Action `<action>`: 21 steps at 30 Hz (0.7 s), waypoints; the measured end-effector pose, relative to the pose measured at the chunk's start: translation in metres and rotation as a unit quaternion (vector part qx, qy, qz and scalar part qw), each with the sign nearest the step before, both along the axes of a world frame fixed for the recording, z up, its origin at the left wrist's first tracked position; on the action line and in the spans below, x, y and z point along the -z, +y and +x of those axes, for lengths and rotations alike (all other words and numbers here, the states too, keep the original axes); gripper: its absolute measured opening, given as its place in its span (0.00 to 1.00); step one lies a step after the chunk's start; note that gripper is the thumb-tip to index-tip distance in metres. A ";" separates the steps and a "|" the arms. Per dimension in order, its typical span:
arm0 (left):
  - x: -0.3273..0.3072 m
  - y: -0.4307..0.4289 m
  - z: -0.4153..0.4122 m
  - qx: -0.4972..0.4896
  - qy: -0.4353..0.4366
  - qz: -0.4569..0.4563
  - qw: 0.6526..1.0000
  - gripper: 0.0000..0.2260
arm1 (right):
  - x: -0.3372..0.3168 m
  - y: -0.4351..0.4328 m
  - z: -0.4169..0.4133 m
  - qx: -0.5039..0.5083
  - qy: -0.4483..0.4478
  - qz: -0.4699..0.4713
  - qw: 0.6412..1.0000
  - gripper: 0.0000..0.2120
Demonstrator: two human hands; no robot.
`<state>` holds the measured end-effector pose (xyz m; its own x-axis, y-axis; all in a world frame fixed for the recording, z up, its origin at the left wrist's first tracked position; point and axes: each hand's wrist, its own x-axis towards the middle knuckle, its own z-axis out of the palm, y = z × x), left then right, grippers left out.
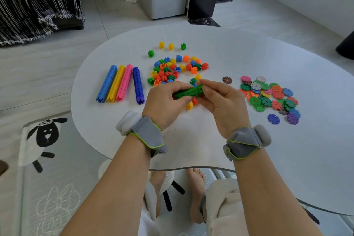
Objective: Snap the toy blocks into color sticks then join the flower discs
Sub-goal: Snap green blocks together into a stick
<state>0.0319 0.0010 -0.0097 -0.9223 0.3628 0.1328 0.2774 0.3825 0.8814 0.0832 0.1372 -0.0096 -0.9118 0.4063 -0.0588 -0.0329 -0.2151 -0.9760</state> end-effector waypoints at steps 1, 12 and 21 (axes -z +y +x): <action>-0.001 -0.001 -0.002 -0.002 -0.002 0.005 1.000 0.12 | 0.000 -0.002 -0.002 -0.004 0.004 -0.008 1.000 0.11; 0.000 -0.017 -0.035 -0.066 0.004 -0.016 0.998 0.12 | -0.001 -0.024 -0.049 0.000 -0.026 0.105 0.994 0.10; 0.007 -0.046 -0.061 -0.152 -0.002 -0.022 0.988 0.11 | 0.008 -0.032 -0.099 -0.015 -0.106 0.476 0.873 0.12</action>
<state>-0.0287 -0.0453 -0.0169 -0.9902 0.0746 0.1183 0.1397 0.4859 0.8628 -0.0154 0.1053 -0.0173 -0.9326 0.3390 0.1237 0.1622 0.6999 -0.6956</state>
